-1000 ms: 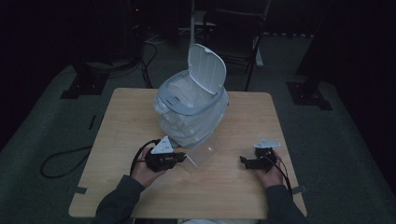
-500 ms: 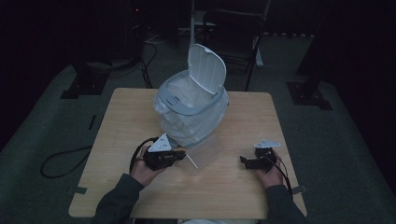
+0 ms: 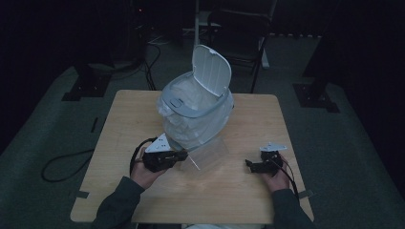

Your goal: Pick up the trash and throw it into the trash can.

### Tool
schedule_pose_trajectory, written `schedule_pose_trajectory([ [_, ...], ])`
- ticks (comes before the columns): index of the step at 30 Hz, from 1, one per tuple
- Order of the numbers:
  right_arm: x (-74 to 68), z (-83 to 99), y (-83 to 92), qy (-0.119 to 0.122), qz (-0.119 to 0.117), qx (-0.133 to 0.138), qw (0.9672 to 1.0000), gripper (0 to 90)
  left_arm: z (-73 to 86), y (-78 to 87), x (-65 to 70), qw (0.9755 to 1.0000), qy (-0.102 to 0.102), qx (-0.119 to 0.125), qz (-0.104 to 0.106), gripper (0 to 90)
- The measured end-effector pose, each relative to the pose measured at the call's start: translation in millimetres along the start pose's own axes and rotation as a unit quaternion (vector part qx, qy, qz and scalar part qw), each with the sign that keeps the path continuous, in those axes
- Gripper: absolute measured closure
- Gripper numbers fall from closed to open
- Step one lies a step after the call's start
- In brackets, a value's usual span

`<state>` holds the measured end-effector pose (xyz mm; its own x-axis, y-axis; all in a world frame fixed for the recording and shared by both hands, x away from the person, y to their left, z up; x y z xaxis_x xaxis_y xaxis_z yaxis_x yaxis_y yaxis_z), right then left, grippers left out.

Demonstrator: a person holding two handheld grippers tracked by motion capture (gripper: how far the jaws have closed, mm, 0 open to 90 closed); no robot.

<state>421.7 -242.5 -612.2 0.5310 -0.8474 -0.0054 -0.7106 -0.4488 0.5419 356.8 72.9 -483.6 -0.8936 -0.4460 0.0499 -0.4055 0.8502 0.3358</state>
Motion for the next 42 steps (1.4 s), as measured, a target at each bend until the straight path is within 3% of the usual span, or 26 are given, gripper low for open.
schedule_pose_trajectory([
  [9, 0.0, 0.0, 0.0, 0.0, 0.0, 0.0, 1.0, 11.2, -10.4, 5.4, 2.5, 0.9999, 0.002, 0.013, 0.011, 87.1],
  [12, 0.0, 0.0, 0.0, 0.0, 0.0, 0.0, 1.0, 11.2, -14.1, 7.1, 3.0, 0.9995, 0.009, 0.02, 0.024, 87.1],
  [16, 0.1, 0.0, 0.0, 0.001, 0.0, 0.0, 1.0, 11.2, -20.4, 8.8, 2.3, 0.9995, 0.003, 0.02, 0.025, 87.2],
  [23, 0.2, -0.1, -0.2, 0.001, 0.0, 0.001, 1.0, 11.2, -37.5, 11.0, 4.0, 0.9989, -0.007, 0.027, 0.038, 87.2],
  [42, 0.2, -0.1, -0.2, 0.001, 0.0, 0.001, 1.0, 11.2, -81.6, 22.4, 1.4, 0.9955, -0.009, 0.052, 0.079, 87.2],
])
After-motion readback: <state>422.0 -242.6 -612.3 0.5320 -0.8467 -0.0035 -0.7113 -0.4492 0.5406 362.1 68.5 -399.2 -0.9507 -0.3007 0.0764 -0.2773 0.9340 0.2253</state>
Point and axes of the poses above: each handheld gripper's, and its own axes: y roughly backward along the jaws, z roughly out of its underside, x roughly to its right, the point moved 9 cm from there along -y, roughly forward along the jaws, and after that the axes turned 11 degrees about x, right-handed, at the moved point
